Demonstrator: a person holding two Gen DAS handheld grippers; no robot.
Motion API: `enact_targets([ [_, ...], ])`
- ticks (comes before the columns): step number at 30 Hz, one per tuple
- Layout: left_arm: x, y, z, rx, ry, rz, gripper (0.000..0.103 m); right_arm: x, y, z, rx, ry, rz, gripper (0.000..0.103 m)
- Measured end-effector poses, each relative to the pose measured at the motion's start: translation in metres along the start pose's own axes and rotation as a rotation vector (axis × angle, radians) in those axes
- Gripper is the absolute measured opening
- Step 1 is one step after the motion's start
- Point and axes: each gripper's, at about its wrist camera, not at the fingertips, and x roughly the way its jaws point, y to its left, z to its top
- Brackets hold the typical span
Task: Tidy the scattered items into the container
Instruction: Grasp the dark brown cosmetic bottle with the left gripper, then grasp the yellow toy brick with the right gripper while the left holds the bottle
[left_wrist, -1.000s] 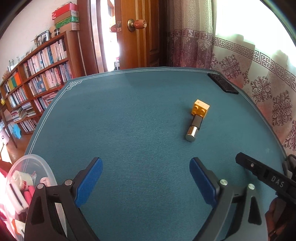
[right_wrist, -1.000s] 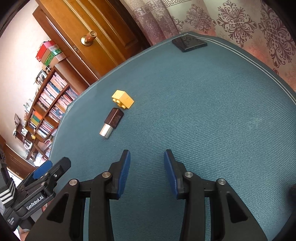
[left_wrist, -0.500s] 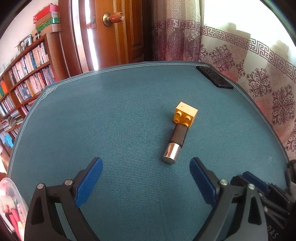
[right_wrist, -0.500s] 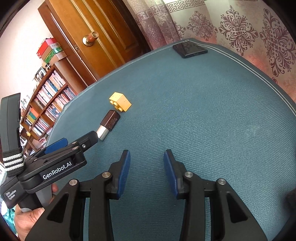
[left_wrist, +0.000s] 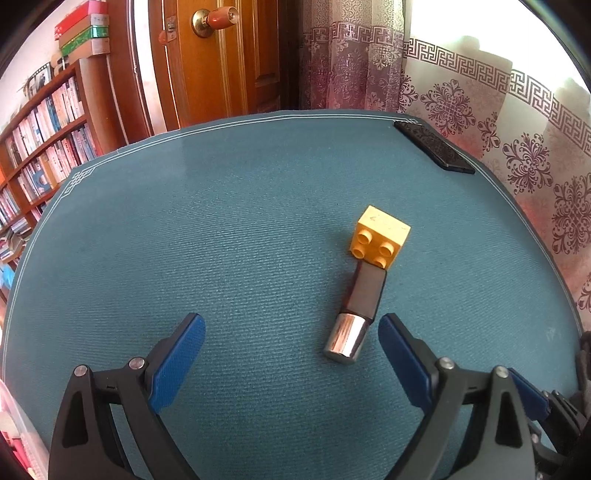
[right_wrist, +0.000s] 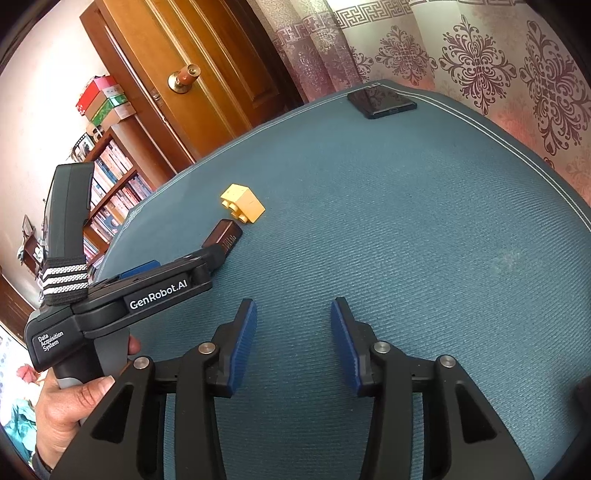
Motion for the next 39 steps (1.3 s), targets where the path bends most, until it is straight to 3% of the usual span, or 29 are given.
enact_targets([
  [4,0.007,-0.007,0.003,0.032,-0.002,0.007,0.095,0.000,0.001,-0.001,-0.004,0.000,0.004,0.049],
  [10,0.012,-0.008,0.008,0.018,-0.014,-0.004,0.076,0.000,0.002,-0.001,-0.008,-0.001,0.004,0.051],
  [12,0.011,-0.009,0.008,0.025,-0.023,-0.013,0.067,0.000,0.002,-0.001,-0.012,-0.002,0.002,0.051],
  [17,0.006,-0.010,0.005,0.028,-0.042,-0.041,0.031,0.000,0.004,-0.002,-0.018,-0.005,-0.003,0.051],
  [19,0.005,-0.003,0.005,-0.006,-0.044,-0.062,0.022,0.000,0.004,-0.002,-0.020,-0.007,-0.004,0.051],
  [23,0.004,0.016,0.003,-0.086,-0.046,-0.110,0.022,0.000,0.004,-0.002,-0.022,-0.003,0.001,0.053],
  [25,0.002,0.022,0.001,-0.102,-0.050,-0.110,0.022,0.001,0.007,-0.002,-0.036,0.005,0.009,0.060],
  [31,0.000,0.044,0.000,-0.162,-0.062,-0.080,0.022,0.010,0.022,0.006,-0.092,0.034,-0.068,0.061],
  [39,-0.004,0.072,0.000,-0.242,-0.094,-0.038,0.023,0.039,0.036,0.044,-0.146,0.025,-0.100,0.061],
])
